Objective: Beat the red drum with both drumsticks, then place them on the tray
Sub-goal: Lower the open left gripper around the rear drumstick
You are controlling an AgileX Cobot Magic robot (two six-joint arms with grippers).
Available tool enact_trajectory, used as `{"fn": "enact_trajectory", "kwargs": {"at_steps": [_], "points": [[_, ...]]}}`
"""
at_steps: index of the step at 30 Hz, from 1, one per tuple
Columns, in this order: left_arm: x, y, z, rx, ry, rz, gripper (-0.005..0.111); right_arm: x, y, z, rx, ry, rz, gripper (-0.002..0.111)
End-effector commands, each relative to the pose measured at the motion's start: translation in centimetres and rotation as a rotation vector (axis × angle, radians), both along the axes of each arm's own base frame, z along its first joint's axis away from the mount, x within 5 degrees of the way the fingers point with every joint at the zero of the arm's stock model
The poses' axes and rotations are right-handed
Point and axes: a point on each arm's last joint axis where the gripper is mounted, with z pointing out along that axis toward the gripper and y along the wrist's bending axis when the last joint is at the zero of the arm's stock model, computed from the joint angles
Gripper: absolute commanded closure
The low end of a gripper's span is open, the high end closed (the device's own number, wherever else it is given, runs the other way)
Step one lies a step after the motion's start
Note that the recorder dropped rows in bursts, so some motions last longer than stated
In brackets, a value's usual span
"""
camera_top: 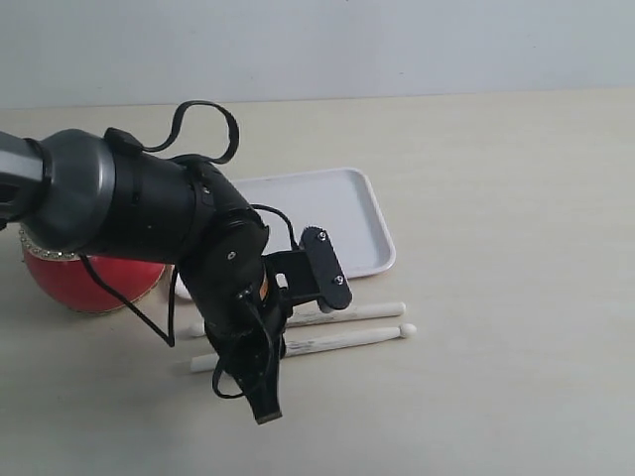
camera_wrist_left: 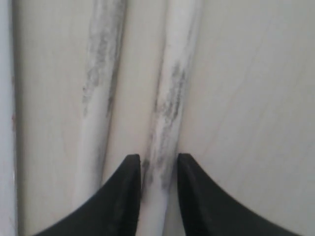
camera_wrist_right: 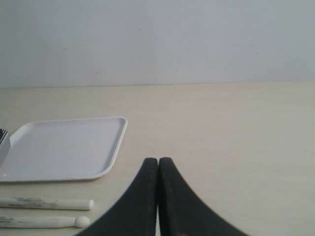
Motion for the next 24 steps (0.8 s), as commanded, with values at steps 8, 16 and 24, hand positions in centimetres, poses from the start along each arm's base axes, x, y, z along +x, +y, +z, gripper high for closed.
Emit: {"fn": "enact_trajectory", "kwargs": {"at_steps": [8,16,24], "points": [[0.6,-1.7,0.3,-0.064,0.032,0.027,0.078,0.0,0.0,-0.1,-0.001,-0.005,-0.007,0.108],[0.3,-1.8,-0.8,-0.058,0.074,0.047,0.078,0.0,0.0,-0.1,-0.001,-0.005,-0.007,0.108],[0.4,-2.1,-1.9,-0.048,0.101,0.050,0.078,0.0,0.0,-0.1,-0.001,-0.005,-0.007,0.108]]}}
